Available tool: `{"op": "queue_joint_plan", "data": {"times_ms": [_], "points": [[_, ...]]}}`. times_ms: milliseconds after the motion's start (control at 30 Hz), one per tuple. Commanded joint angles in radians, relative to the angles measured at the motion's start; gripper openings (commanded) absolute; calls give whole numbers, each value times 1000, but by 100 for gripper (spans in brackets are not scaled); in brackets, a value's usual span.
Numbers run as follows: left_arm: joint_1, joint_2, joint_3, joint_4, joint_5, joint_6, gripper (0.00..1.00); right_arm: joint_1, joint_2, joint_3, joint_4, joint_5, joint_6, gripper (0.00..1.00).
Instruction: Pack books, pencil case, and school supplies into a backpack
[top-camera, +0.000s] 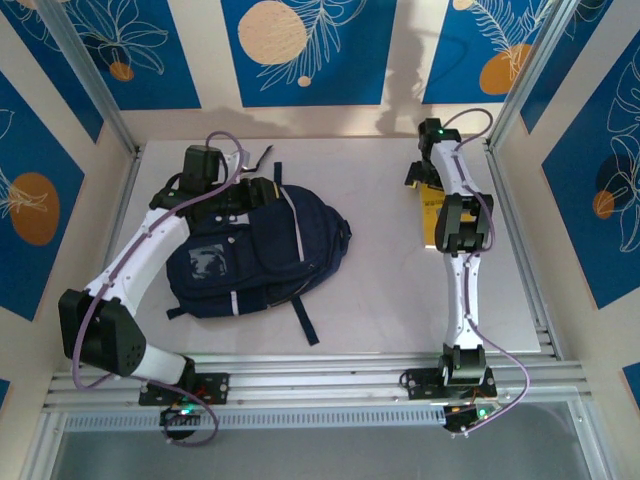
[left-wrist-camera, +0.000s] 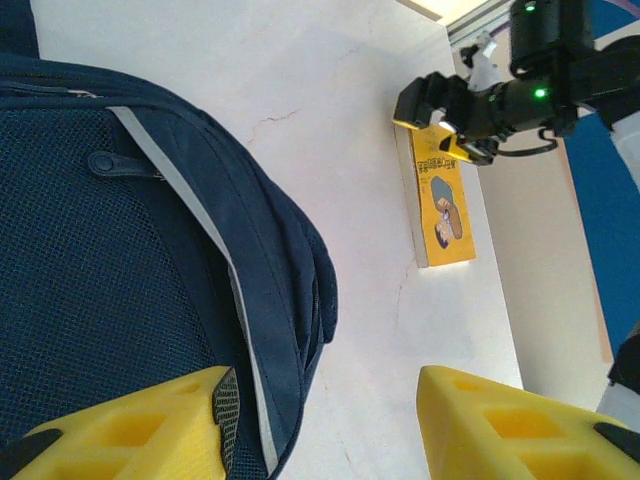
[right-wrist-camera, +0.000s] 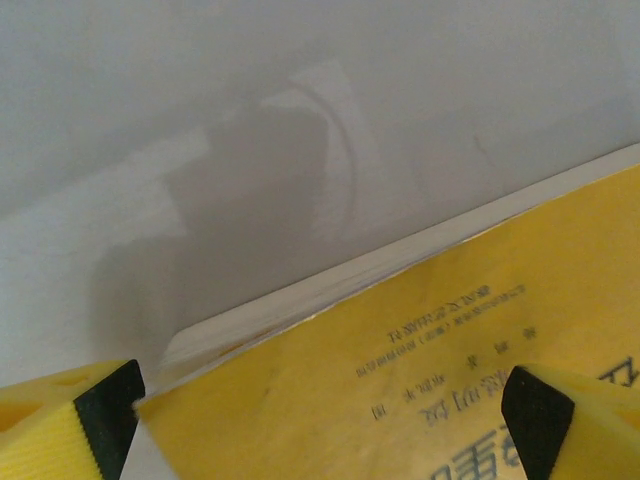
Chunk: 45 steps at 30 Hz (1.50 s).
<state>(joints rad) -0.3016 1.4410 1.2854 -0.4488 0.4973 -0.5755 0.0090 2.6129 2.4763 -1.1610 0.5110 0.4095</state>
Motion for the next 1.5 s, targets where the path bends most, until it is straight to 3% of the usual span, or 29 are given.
{"op": "queue_joint_plan", "data": {"times_ms": [0,133,433,700,1133,1267,1467], "points": [[0,-13,-7,18,26,-9,50,9,32,37,-61,97,-14,91],[8,-7,-11,21,30,-16,49,11,26,0,-65,103,3,81],[23,8,-21,38,36,-27,48,10,-45,-161,51,-39,33,35],[37,22,-27,45,34,-27,46,13,-129,-266,115,-114,58,0],[11,60,-3,16,4,29,43,56,-446,-667,299,-350,165,0],[-25,69,22,-36,-13,84,43,139,-566,-806,357,-369,186,0],[-91,59,19,-56,-23,53,46,281,-762,-1058,492,-358,217,0]]}}
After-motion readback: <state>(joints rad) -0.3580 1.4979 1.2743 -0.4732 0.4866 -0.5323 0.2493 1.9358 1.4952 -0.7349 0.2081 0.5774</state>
